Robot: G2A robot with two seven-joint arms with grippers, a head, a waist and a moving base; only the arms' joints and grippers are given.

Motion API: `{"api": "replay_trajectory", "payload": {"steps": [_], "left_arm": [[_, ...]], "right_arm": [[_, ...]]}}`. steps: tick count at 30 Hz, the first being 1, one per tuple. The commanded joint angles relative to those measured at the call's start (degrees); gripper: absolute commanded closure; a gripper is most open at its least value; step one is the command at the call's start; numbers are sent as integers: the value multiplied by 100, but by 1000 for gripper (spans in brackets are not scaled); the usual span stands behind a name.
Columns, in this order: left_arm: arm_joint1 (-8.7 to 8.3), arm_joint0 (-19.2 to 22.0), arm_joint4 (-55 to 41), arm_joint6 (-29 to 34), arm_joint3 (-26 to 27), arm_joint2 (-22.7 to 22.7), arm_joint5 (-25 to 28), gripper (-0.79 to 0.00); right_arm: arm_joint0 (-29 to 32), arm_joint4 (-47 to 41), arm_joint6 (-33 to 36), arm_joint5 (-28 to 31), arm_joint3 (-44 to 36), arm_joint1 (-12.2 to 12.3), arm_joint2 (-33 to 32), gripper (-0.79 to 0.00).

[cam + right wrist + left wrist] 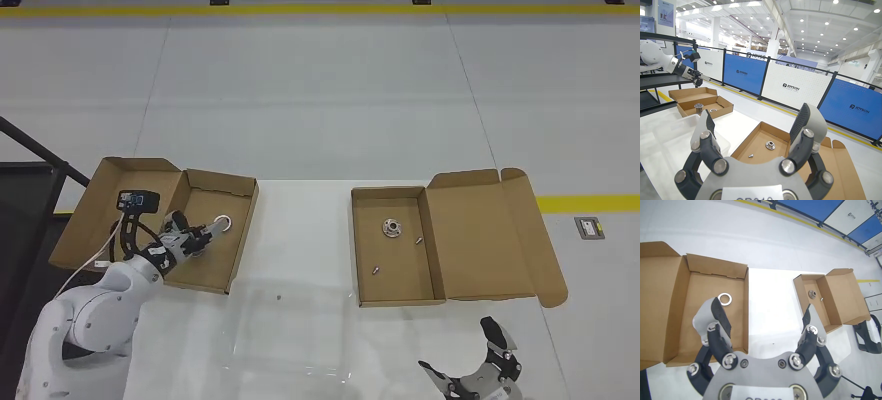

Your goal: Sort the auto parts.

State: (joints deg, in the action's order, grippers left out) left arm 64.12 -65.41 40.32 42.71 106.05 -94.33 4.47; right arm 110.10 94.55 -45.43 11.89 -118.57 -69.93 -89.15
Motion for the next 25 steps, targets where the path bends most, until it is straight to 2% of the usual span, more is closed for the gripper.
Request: {"api": "replay_trajectory", "payload": {"steps": [1,25], "left_arm": [[0,0,0,0,0,0,0,-784],[0,-2,66,0,0,0,-1,-784]], "right_arm": [[0,0,0,0,0,0,0,-784],[0,0,0,0,0,0,0,-784]]}}
